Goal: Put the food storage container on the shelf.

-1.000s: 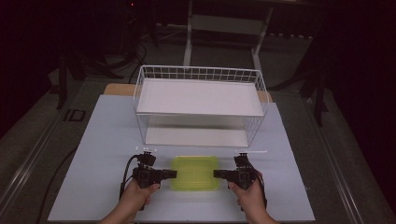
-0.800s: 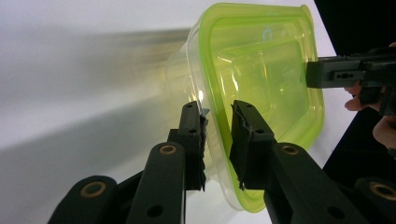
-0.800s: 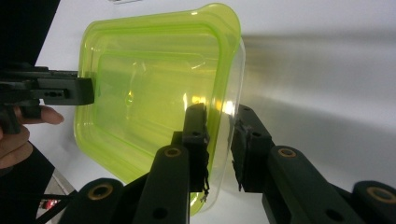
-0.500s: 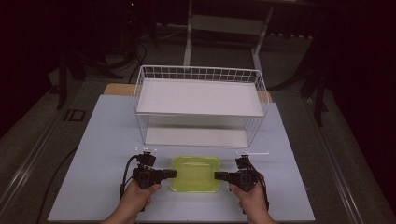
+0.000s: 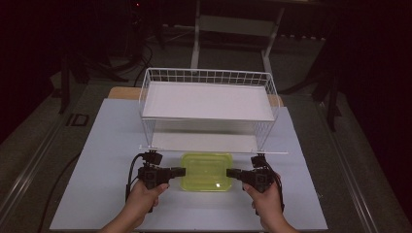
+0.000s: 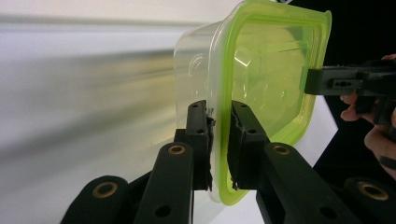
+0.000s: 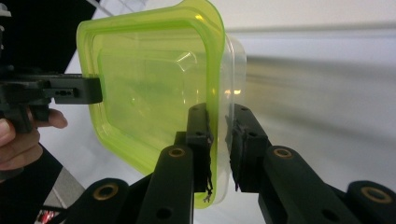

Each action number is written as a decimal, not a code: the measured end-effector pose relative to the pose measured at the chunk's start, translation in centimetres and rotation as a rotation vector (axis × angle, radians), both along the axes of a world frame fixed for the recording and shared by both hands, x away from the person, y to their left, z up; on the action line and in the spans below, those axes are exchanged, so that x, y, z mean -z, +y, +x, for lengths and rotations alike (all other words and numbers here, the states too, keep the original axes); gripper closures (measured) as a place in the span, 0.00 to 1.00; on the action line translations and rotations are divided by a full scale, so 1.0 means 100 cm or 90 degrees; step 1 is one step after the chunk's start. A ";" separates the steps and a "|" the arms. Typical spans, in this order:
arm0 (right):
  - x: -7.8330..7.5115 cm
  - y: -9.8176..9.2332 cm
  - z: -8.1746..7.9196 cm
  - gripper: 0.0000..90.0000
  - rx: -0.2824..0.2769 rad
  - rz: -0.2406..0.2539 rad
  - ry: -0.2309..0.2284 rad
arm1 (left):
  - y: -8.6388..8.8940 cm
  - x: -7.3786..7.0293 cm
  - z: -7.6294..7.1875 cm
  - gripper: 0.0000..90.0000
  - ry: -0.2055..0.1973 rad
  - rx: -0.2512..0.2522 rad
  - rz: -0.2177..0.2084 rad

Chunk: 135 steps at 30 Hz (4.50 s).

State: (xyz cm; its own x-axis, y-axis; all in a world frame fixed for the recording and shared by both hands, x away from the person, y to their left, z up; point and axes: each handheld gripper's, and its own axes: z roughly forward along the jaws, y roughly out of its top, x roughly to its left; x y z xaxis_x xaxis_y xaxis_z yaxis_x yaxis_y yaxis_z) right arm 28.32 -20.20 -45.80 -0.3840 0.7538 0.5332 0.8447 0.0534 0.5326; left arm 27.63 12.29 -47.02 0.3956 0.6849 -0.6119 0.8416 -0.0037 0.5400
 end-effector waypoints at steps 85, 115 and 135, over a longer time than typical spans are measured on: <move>0.038 0.024 0.101 0.71 0.140 -0.081 -0.198 | -0.007 0.047 0.109 0.60 -0.148 -0.105 0.002; 0.024 0.039 0.033 0.83 0.023 -0.108 -0.232 | 0.015 0.019 0.031 0.53 -0.269 -0.053 0.089; 0.048 0.061 0.046 1.00 -0.006 -0.127 -0.190 | 0.011 0.027 0.010 0.02 -0.351 0.009 0.073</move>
State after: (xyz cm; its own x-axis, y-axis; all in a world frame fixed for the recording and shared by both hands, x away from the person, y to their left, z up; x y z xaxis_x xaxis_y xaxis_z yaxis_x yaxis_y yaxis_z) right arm 32.88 -14.12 -50.62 -0.5080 0.8275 0.2391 0.6528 0.1888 0.7336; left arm 28.67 13.35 -49.69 0.6453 0.7273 -0.2337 0.4347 -0.0980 0.8952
